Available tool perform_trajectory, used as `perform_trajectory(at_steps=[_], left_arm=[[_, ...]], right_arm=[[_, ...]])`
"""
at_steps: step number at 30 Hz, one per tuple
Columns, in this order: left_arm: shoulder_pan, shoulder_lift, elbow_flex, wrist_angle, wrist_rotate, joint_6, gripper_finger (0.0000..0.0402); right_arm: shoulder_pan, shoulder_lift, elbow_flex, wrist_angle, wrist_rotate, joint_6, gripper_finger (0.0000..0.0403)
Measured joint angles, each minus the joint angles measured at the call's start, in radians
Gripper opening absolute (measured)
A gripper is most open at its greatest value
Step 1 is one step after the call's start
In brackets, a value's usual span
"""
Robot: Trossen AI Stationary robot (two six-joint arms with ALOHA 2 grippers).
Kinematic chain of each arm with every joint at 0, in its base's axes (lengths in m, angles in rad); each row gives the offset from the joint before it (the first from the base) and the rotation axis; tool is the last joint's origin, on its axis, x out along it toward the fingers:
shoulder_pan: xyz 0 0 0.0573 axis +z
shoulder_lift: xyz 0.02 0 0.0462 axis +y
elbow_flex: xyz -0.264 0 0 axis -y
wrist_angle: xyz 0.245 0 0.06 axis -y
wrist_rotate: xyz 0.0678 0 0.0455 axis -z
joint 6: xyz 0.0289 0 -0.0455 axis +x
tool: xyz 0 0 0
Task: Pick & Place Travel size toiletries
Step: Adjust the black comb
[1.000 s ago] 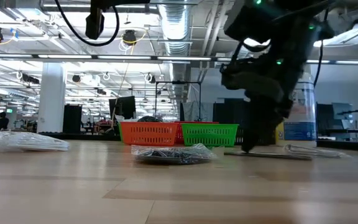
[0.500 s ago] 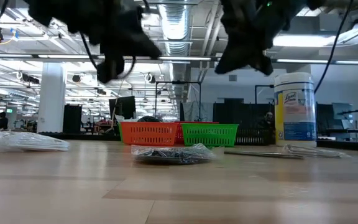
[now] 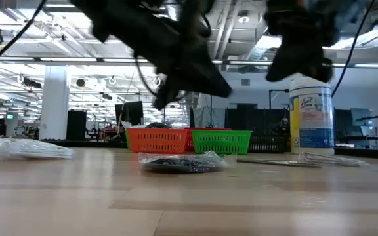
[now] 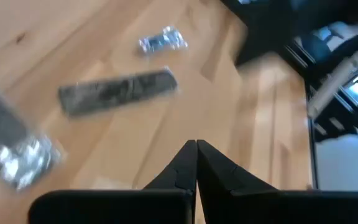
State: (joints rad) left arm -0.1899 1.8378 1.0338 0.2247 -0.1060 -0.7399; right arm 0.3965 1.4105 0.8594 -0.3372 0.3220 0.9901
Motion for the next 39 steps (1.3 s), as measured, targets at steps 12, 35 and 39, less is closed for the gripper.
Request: perform_trajectory(at_steps=[12,35,39], left_arm=[[0.121,0.186,0.201,-0.131,0.071,0.020,0.0000],[0.139,0.263,0.328,-0.322,0.004,-0.008,0.0000],[0.150,0.271,0.329,-0.322,0.001,-0.027,0.0000]], right_arm=[[0.115,-0.001,-0.069,0.017,0.087,0.171,0.0000],[0.140,0.099,-0.102,-0.017,-0.070,0.238,0.0000],[0.147,0.129,-0.102,-0.012,-0.086,0.241,0.0000]])
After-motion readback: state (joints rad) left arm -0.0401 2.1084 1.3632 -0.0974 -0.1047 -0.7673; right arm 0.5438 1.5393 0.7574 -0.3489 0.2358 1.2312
